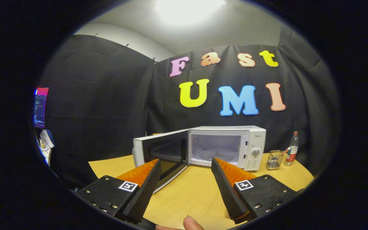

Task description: Open the microwave, put the food inside, and close the microwave door.

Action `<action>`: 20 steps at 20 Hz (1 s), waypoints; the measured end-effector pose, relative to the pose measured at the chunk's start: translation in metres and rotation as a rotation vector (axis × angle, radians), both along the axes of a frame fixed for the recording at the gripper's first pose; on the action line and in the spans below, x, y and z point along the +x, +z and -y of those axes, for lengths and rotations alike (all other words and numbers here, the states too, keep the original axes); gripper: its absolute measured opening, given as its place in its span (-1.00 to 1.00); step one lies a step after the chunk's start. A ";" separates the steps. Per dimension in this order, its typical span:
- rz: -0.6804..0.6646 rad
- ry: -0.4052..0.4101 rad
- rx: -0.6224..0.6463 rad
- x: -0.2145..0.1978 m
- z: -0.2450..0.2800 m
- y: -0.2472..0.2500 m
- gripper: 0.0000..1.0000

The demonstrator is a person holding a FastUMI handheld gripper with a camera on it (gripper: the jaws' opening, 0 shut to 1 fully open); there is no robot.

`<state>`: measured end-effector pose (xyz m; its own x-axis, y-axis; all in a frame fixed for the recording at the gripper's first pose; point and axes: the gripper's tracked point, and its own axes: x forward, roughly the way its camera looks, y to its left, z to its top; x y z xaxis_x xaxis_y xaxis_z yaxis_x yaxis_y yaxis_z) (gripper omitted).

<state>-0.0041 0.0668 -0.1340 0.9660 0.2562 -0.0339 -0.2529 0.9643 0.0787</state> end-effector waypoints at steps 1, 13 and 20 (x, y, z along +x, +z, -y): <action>-0.018 -0.031 -0.025 0.004 0.022 -0.012 0.90; -0.230 -0.151 0.048 0.049 0.152 -0.111 0.90; -0.395 -0.109 0.329 0.084 0.157 -0.152 0.94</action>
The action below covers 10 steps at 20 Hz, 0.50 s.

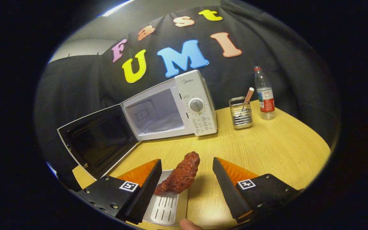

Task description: Open the microwave, put the food inside, and close the microwave door.

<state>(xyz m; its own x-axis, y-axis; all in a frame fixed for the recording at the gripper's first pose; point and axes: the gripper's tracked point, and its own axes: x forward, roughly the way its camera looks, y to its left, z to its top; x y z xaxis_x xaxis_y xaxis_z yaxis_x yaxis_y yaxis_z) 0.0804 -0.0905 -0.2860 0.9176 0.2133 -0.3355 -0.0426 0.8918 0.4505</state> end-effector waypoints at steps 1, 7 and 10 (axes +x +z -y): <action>0.002 0.026 0.048 0.002 -0.005 0.001 0.94; -0.050 0.035 0.178 0.012 -0.020 -0.010 0.46; -0.074 -0.026 0.215 0.012 -0.010 -0.013 -0.28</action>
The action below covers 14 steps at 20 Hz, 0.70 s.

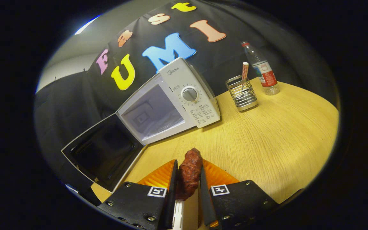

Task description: Open the microwave, put the food inside, and close the microwave door.

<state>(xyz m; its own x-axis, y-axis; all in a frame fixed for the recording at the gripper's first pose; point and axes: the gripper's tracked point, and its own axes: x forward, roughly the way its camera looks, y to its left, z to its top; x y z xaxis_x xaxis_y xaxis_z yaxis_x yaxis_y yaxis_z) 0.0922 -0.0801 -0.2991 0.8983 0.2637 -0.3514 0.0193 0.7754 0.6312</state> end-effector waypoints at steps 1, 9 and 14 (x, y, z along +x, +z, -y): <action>-0.001 0.000 0.034 -0.003 0.001 0.005 -0.28; -0.003 -0.051 0.139 -0.006 -0.001 0.022 -0.74; 0.051 -0.075 0.081 -0.010 -0.001 0.054 -0.74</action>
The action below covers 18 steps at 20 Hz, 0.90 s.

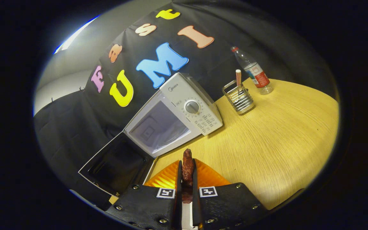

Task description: Open the microwave, put the food inside, and close the microwave door.

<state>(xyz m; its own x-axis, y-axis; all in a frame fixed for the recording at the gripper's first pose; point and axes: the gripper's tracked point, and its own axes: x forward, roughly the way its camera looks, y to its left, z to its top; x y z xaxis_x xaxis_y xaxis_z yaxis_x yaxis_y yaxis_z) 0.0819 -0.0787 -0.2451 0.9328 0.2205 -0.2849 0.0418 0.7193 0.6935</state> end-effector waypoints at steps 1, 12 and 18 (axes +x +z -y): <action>0.016 0.004 -0.019 0.001 -0.004 0.008 -0.74; 0.114 0.024 -0.117 0.061 -0.076 0.052 -0.74; 0.158 -0.006 -0.202 0.113 -0.108 0.061 -0.74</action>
